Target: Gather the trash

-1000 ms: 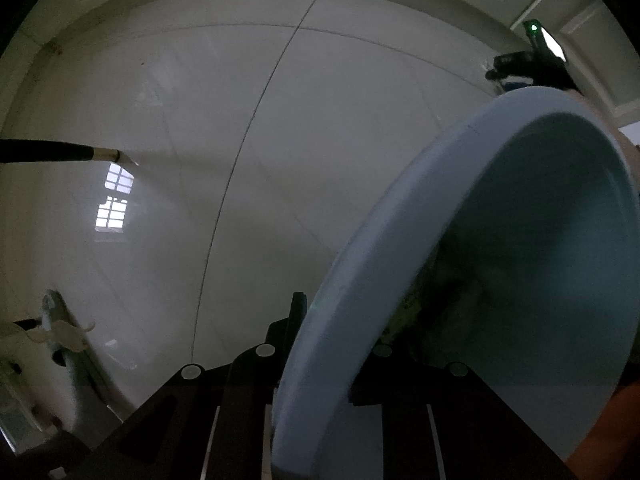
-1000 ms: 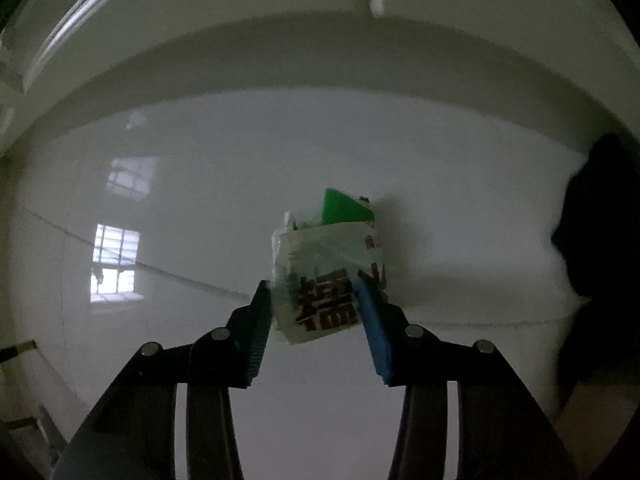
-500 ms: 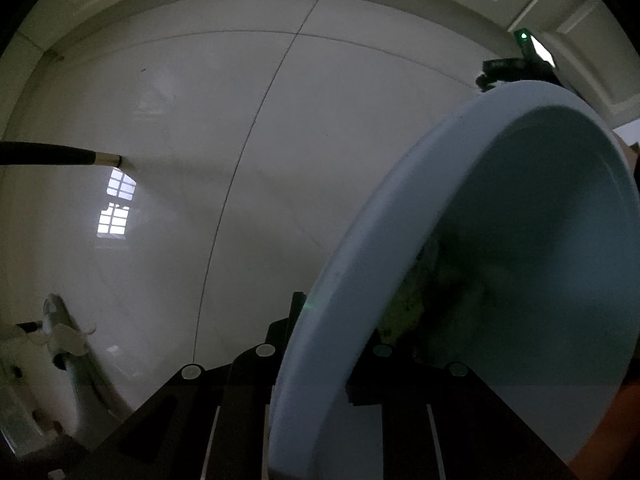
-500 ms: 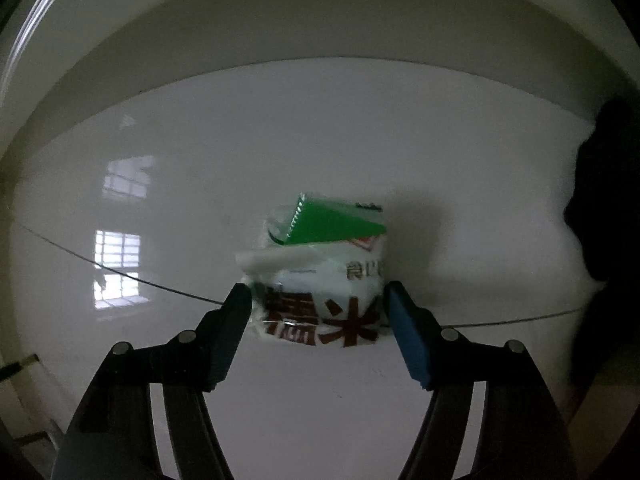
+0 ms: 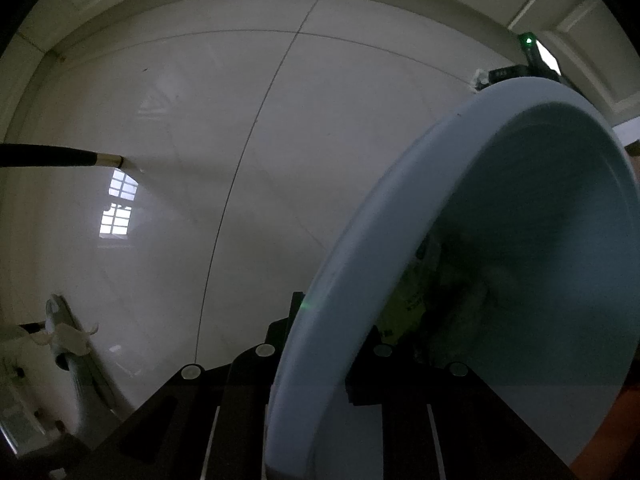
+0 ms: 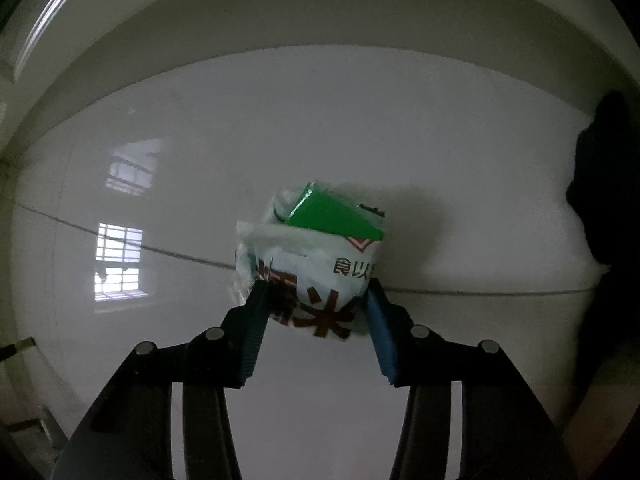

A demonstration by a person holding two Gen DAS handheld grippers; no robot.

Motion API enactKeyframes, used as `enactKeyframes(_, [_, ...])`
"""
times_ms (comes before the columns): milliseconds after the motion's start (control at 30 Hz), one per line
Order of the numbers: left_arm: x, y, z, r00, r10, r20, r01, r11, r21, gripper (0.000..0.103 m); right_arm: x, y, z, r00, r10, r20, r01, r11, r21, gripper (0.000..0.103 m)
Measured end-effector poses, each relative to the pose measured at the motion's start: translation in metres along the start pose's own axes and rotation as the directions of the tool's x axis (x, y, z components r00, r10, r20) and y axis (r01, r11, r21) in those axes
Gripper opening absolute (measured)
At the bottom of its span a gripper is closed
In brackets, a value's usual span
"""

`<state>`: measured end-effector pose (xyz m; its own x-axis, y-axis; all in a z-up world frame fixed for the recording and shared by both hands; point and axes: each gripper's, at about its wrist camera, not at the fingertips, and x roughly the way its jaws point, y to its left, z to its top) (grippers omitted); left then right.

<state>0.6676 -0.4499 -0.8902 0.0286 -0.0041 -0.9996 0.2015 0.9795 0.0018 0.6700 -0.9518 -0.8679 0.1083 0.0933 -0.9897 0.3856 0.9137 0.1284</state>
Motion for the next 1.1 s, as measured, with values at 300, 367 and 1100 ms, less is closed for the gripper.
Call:
enactKeyframes(300, [-0.037,-0.035,-0.011,1.0,-0.003,0.001,0.003,1.0,-0.001,0.011,0.009,0.027,0.018,0.999,-0.051,0.012,0.049,0.993,0.104,0.083])
enactKeyframes(367, [-0.037,-0.033,-0.011,1.0,-0.006,0.001,0.006,1.0,-0.008,0.011,0.016,0.042,0.015,0.99,-0.141,0.007,0.14,0.989,0.053,0.079])
enactKeyframes(1100, [-0.029,-0.045,-0.018,1.0,0.006,-0.001,-0.006,1.0,-0.01,0.009,-0.004,0.016,-0.052,0.999,-0.028,-0.025,0.031,0.994,0.104,0.047])
